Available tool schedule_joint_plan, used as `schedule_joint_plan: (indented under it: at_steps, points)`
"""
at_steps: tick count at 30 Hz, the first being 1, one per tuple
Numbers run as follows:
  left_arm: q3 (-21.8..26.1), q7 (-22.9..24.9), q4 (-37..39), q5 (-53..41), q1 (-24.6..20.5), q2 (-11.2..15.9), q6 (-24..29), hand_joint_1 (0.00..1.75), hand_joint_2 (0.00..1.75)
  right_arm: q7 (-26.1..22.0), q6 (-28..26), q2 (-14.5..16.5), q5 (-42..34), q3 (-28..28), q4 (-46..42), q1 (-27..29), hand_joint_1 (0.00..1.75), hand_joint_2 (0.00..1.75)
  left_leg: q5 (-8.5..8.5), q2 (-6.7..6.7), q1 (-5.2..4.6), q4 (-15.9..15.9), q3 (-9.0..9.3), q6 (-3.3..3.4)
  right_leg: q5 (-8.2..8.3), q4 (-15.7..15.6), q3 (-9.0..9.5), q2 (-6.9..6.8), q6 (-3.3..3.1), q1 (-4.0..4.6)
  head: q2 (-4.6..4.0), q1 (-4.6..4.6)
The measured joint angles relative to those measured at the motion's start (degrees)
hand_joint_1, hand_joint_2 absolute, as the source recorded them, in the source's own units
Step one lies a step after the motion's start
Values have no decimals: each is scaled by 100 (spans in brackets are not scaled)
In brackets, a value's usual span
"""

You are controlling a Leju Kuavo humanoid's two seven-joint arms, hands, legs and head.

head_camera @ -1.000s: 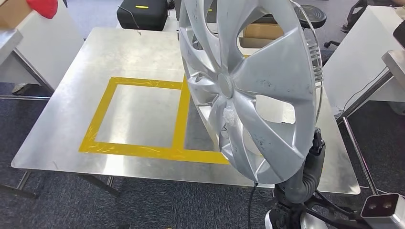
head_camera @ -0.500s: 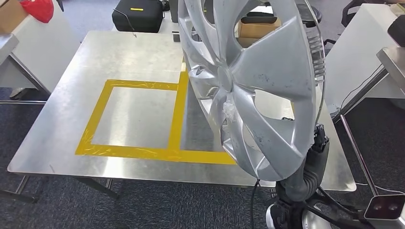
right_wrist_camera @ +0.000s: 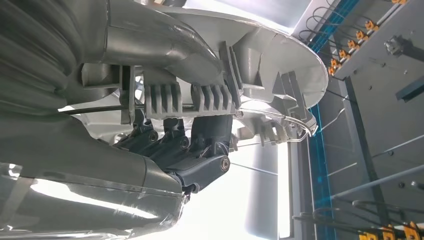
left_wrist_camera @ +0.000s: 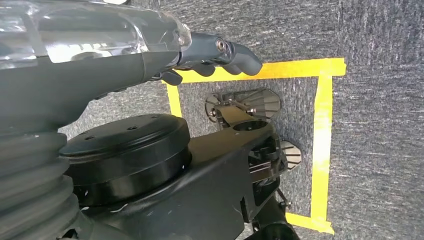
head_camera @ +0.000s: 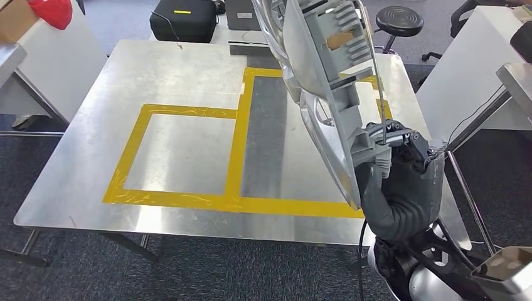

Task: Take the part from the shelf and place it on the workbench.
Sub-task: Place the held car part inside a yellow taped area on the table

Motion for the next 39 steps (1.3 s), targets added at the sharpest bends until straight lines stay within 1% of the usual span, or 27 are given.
schedule_joint_plan:
  at_steps: [9,12,14,16,19,21,24,26,28,30,34,36,39]
  points:
    - [0,0,0,-1,0,-4,-1,0,175,3,-8,-84,17,31,-35,-42,175,175,0,-2,-3,0,0,1,4,-2,0,0,6,-2,0,1]
    - [0,42,0,-27,0,-4,-4,0,175,192,-36,-105,327,33,-36,-80,175,175,0,2,-3,0,-2,1,6,-2,1,-1,9,-3,0,0]
    - [0,134,0,-77,1,-9,-14,0,175,640,-15,-141,922,50,-35,-211,175,175,1,15,-3,0,-6,3,7,-2,1,-1,11,-6,0,-1]
    - [0,220,0,-136,1,-21,-28,0,175,1338,177,-192,1733,93,-27,-478,175,175,3,40,-4,-1,-9,5,10,-1,2,5,14,-9,0,-2]
    - [-2,265,0,-180,0,-39,-38,0,175,2445,874,-266,2829,262,30,-1050,175,175,4,86,-4,-3,-10,11,16,-1,3,25,20,-10,0,1]
    - [-2,262,0,-178,-1,-44,-38,0,175,2937,1422,-284,3173,444,120,-1452,175,175,3,117,-3,-4,-10,17,21,0,2,39,24,-12,0,4]
    - [-2,195,0,-173,-10,-49,-74,0,175,3355,2247,-250,3278,869,447,-2153,175,175,1,177,-2,-8,-8,24,26,2,1,67,25,-12,0,2]
    - [-3,202,0,-206,-32,-72,-122,0,175,3422,2763,-137,3345,1291,879,-2620,175,175,-1,217,0,-12,-6,27,30,4,1,88,21,-12,0,3]
    - [-5,266,0,-251,-66,-114,-138,0,175,3309,2999,75,3474,1775,1512,-3003,175,175,-1,250,2,-14,0,27,35,5,0,108,14,-9,0,-2]
    - [-10,313,0,-276,-93,-146,-151,0,175,3146,3043,309,3585,2210,2176,-3279,175,175,-1,263,3,-14,6,27,36,5,-1,118,12,-6,0,-7]
    - [-15,339,0,-297,-114,-156,-216,0,175,2960,3171,667,3764,2901,3273,-3646,175,175,-1,257,5,-14,7,27,37,6,-1,121,11,-3,0,-11]
    - [-15,343,0,-310,-129,-161,-235,0,175,2896,3191,847,3894,3167,3750,-3748,175,175,-1,241,5,-14,6,27,36,4,-1,117,11,-3,0,-13]
    - [-17,361,0,-340,-142,-182,-267,0,175,2834,3182,1054,4171,3408,4441,-3885,175,175,-1,212,4,-14,3,27,36,-1,0,113,10,-4,0,-10]
